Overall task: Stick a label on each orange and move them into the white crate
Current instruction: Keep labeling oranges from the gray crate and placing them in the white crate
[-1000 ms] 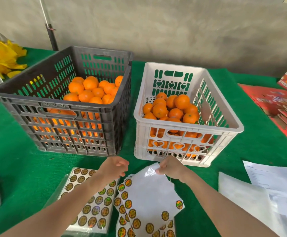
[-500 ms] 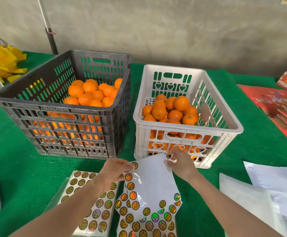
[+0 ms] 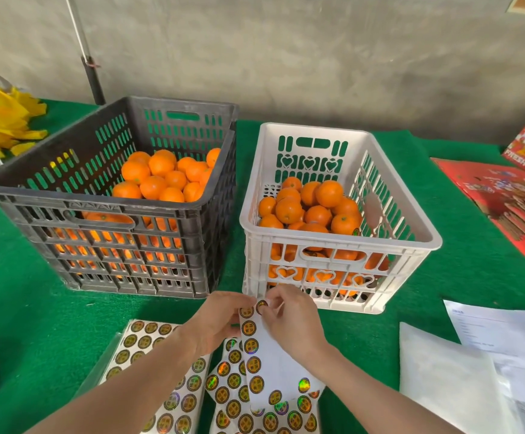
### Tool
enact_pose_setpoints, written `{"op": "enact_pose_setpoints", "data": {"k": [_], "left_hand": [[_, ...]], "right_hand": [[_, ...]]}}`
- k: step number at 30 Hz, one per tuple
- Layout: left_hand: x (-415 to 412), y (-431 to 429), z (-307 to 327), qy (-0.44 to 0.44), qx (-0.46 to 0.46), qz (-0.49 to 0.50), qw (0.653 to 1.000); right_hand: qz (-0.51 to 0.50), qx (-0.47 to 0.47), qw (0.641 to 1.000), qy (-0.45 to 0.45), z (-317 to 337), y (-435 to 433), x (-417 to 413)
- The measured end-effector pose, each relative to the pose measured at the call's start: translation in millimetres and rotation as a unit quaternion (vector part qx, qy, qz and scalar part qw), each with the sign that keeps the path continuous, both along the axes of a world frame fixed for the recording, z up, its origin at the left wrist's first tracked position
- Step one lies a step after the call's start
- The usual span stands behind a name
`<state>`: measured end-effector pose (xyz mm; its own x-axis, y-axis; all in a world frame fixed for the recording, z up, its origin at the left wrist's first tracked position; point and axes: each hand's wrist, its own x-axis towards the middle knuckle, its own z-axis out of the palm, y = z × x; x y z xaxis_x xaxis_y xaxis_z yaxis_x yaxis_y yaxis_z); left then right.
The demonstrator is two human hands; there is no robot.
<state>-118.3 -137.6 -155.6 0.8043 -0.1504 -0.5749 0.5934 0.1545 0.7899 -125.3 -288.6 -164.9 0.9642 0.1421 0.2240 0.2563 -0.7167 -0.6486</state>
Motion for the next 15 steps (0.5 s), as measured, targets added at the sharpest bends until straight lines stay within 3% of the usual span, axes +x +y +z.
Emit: {"op": "enact_pose_setpoints", "data": {"k": [15], "left_hand": [[7.5, -13.5, -4.2, 0.019, 0.007, 0.037, 0.999]], "right_hand": [[-0.049, 0.017, 0.997, -0.056, -8.8, -1.2, -0.3]]}}
